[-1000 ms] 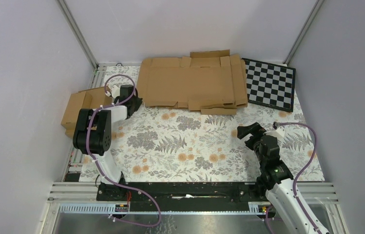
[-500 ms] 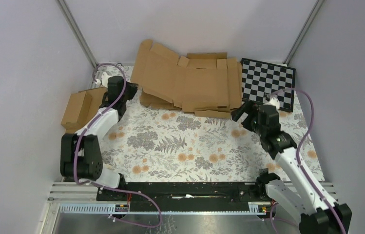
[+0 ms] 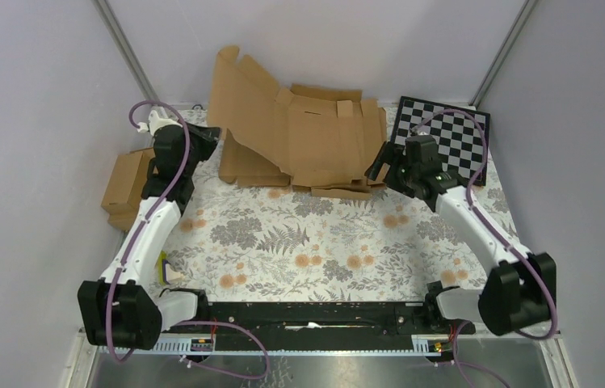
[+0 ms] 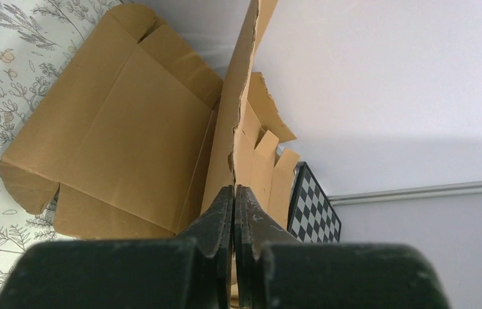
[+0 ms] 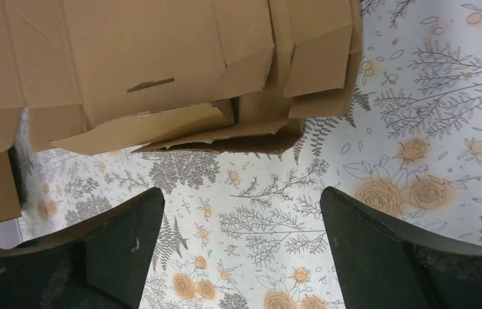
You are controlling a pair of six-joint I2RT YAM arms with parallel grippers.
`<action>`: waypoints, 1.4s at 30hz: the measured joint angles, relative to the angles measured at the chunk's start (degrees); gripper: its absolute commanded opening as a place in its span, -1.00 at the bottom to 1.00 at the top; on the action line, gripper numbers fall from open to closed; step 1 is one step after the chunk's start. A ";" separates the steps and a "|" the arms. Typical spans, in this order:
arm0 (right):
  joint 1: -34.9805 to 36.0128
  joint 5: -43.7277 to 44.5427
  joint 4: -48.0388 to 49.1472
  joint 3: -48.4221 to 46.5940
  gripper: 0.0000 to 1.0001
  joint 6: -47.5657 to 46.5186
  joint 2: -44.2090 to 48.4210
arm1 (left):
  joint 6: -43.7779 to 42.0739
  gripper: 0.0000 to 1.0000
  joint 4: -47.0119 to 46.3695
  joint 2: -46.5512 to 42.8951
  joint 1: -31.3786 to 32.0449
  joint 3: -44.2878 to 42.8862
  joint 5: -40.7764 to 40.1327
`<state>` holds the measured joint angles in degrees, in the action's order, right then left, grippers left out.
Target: Fold the paper box
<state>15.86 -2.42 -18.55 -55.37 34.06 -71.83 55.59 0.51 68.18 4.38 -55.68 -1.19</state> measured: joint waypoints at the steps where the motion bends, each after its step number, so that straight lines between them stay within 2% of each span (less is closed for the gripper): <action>1: 0.00 -0.55 -0.04 -0.74 0.97 -0.28 -1.97 | -0.24 -1.00 0.50 -0.70 0.00 0.00 0.35; 7: -0.70 -3.96 -0.02 -7.34 0.90 -1.97 -14.49 | -2.27 -1.00 4.50 -1.70 -0.07 -1.97 1.31; 11: -1.88 -8.68 0.20 -12.61 0.93 -2.47 -22.29 | -4.04 -1.00 8.90 -1.70 -0.48 -6.43 1.36; 15: -2.25 -12.81 0.76 -15.65 0.94 -2.56 -26.56 | -5.07 -1.00 11.96 -2.08 -0.94 -11.19 2.16; 19: -2.25 -15.85 1.18 -16.50 0.99 -2.51 -28.00 | -5.68 -1.00 14.56 -5.57 -1.36 -12.17 3.72; 24: -2.25 -18.36 1.53 -15.47 0.99 -2.51 -27.34 | -7.89 -1.00 18.05 -14.99 -1.42 -7.28 5.62; 29: -2.25 -19.34 0.96 -9.70 0.99 -2.49 -21.59 | -13.11 -1.00 29.46 -24.39 -1.44 -4.33 5.73; 34: -2.25 -21.16 1.16 -3.89 0.99 -1.40 -14.69 | -18.78 -1.00 38.80 -28.87 -1.25 -4.28 6.86; 37: -2.19 -22.77 1.16 0.57 0.99 -0.42 -10.91 | -21.51 -1.00 39.47 -29.90 -0.83 -2.05 13.22; 42: -2.10 -24.28 0.39 7.72 0.99 0.55 -4.52 | -22.32 -1.00 35.78 -31.45 -0.46 9.62 29.42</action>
<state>13.76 -26.70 -18.15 -47.66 34.61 -76.36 33.28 36.29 36.73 3.92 -46.06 28.23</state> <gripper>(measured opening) 0.993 0.013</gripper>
